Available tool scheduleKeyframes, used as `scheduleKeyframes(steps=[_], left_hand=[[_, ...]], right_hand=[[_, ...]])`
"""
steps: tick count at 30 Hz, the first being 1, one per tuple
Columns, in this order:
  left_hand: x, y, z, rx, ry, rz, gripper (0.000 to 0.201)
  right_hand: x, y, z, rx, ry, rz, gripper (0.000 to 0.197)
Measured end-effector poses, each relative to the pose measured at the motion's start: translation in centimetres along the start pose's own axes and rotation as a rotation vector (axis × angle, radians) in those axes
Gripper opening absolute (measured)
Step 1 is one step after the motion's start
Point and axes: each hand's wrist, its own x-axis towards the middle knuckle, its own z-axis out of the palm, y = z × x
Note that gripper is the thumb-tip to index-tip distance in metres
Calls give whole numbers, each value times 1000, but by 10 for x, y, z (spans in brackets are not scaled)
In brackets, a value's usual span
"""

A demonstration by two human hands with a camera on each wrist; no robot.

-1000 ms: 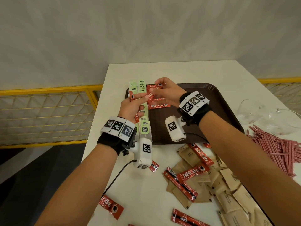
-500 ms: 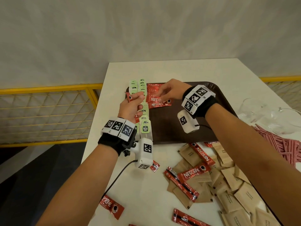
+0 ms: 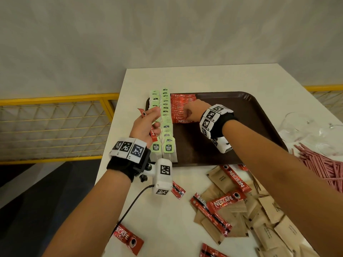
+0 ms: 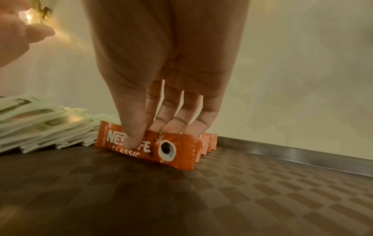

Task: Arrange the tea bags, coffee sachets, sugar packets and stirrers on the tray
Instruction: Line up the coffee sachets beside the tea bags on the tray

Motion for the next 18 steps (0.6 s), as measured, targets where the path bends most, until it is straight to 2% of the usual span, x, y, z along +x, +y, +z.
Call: scheduleKeyframes(steps=[4,9,12,14,16,18], left_hand=[[2,1,1,-74,-5,-41,9],[2,1,4,-181,2,-50,21],[1,0,5,-297,6,-39,40],[-1,1,7,-311,-15,-19,36],[-3,2,9,-278,-21,-1,40],[-4,3,11,-246,-34,16,45]], right_hand=[[5,-3,3,-59,43,-59,19],[9,0,7,-32,76,-62,21],[9,3,10,-23,81,-63,24],[6,3,10,-21,96,-60,27],[2,-1,6,10,149,-68,28],[-5,-10,0,153,248,-103,26]])
